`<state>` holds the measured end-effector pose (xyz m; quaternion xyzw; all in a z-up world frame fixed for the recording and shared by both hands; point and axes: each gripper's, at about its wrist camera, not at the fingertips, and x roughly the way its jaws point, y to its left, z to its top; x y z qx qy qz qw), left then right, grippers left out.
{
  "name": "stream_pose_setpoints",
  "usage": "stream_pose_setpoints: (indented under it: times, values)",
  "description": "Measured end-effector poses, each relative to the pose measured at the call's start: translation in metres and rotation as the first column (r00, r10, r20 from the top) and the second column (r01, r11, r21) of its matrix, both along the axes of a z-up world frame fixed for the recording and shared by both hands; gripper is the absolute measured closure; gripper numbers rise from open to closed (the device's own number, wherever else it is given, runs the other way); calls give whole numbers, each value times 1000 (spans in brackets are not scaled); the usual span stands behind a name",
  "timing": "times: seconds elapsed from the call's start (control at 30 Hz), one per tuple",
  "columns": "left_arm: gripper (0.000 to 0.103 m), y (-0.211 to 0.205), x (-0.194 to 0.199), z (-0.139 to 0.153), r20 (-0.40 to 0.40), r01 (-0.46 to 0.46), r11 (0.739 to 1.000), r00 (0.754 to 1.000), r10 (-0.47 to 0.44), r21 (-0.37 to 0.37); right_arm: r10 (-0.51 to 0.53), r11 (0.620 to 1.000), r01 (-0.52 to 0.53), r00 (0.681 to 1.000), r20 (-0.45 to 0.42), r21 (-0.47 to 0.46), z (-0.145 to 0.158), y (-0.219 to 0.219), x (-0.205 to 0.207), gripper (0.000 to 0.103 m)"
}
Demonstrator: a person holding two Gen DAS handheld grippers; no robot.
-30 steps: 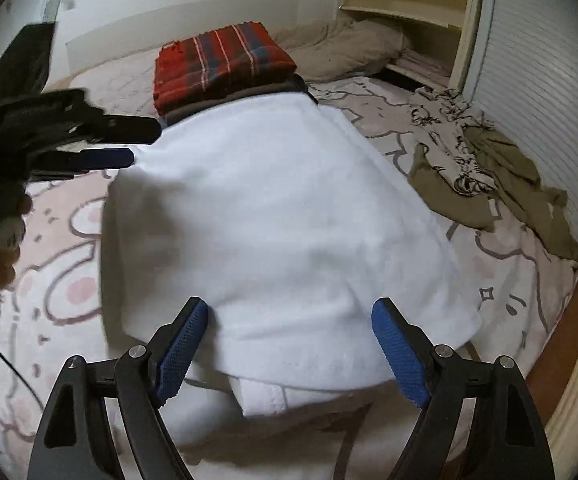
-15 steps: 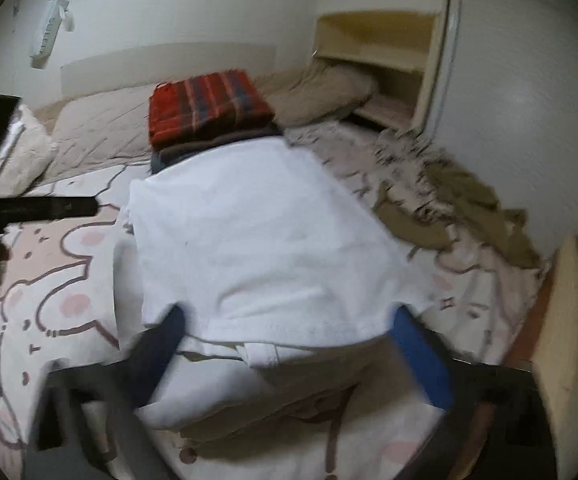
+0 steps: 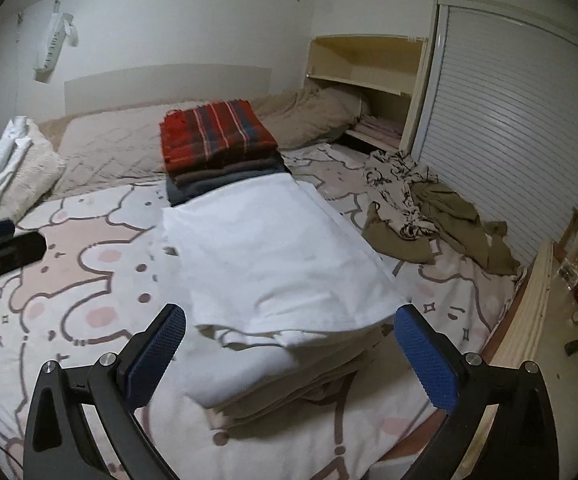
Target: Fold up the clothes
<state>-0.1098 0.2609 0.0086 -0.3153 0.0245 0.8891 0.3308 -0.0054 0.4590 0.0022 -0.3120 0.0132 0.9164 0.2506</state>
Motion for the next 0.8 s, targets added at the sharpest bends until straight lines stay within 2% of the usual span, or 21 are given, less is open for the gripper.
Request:
stream_pose_setpoints:
  times: [0.4, 0.6, 0.8]
  values:
    - [0, -73, 42, -16, -39, -147, 988, 989, 145, -56, 64, 997, -62, 998, -19, 54, 23, -46, 25, 0]
    - [0, -114, 58, -13, -22, -219, 976, 976, 218, -14, 103, 993, -102, 995, -16, 57, 25, -65, 34, 0]
    - [0, -136, 75, -6, -42, -254, 967, 966, 254, -7, 138, 989, -137, 990, -15, 61, 26, -82, 39, 0]
